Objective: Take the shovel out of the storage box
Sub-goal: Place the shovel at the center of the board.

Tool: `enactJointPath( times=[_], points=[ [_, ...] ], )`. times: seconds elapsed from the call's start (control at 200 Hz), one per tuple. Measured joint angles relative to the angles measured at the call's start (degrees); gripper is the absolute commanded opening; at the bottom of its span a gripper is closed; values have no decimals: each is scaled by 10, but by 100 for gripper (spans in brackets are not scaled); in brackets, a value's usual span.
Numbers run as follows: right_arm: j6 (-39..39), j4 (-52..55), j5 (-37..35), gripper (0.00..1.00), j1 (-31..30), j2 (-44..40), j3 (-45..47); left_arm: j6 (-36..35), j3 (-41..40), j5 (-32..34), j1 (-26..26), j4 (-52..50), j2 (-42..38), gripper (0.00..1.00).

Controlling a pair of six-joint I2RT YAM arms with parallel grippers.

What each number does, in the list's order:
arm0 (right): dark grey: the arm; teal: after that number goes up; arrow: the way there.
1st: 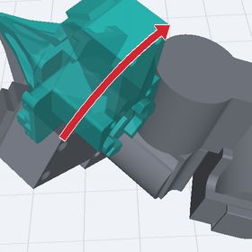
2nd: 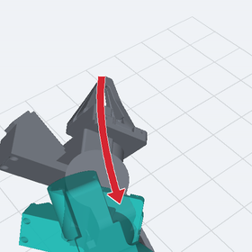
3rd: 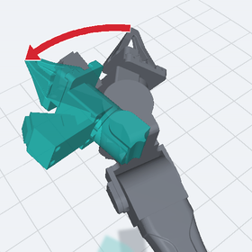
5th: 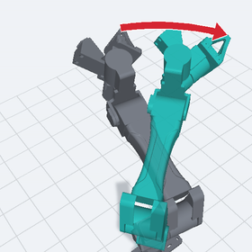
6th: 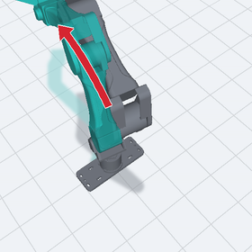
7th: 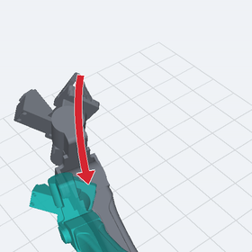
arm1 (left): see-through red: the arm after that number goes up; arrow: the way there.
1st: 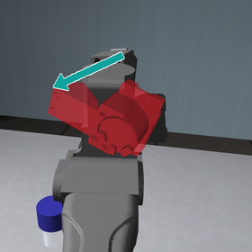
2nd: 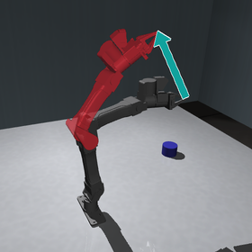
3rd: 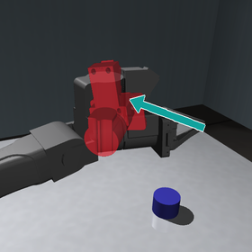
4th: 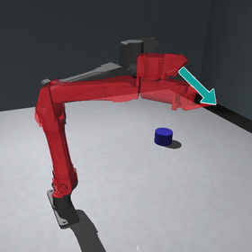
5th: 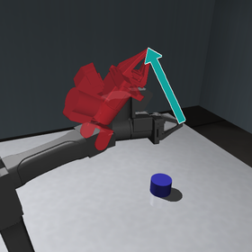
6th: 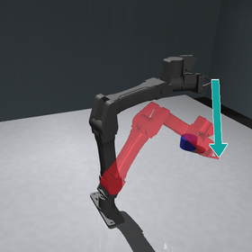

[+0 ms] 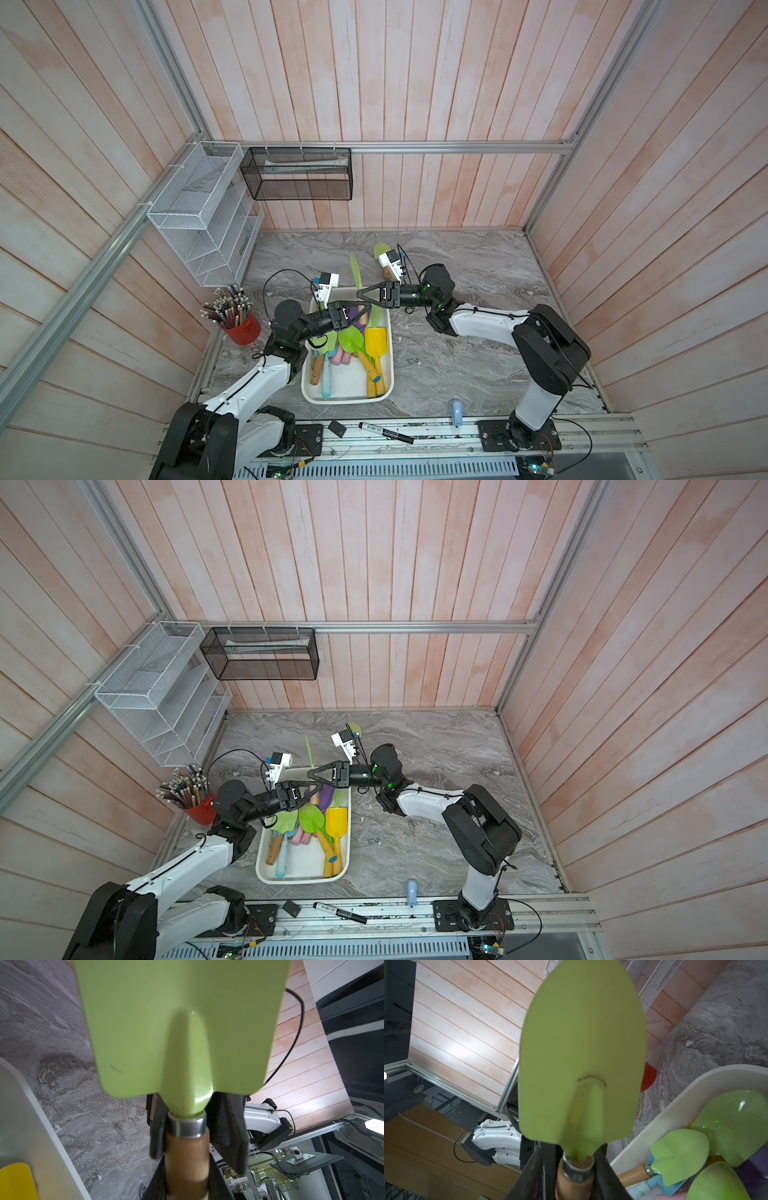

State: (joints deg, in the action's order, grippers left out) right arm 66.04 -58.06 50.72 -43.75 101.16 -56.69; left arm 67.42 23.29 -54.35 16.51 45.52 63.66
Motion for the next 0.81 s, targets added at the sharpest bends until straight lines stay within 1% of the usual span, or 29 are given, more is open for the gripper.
enactJointPath(
  times=[0.09, 0.265, 0.29, 0.335, 0.37, 0.405, 0.44, 0.505, 0.67, 0.76, 0.805],
  points=[
    [3, -3, 2, 33, -1, 2, 0, 2, 0, -4, 1, 9, 5, 20],
    [15, -4, 2, 22, 0, 3, -1, 0, -5, -11, 2, 27, 7, 20],
    [15, -5, 1, 21, 0, 3, -1, 0, -5, -11, 2, 30, 7, 25],
    [14, -5, 2, 16, 0, 3, -1, 0, -6, -12, 2, 30, 7, 42],
    [14, -6, 2, 15, 0, 3, -1, 0, -6, -11, 2, 29, 7, 52],
    [13, -6, 2, 15, -1, 3, -1, -2, -6, -11, 3, 24, 7, 61],
    [13, -6, 2, 15, -1, 3, -1, -2, -6, -10, 3, 18, 6, 66],
    [13, -6, 2, 15, 1, 3, -1, -13, -6, -7, 4, -4, -1, 67],
    [-1, 12, -1, 14, 20, 0, -1, -57, -5, 5, 4, -96, -43, 67],
    [-30, 66, -12, 14, 39, -13, -1, -95, 5, 24, 4, -174, -68, 67],
    [-58, 117, -25, 15, 51, -24, -5, -120, 17, 39, 4, -222, -78, 66]
  ],
)
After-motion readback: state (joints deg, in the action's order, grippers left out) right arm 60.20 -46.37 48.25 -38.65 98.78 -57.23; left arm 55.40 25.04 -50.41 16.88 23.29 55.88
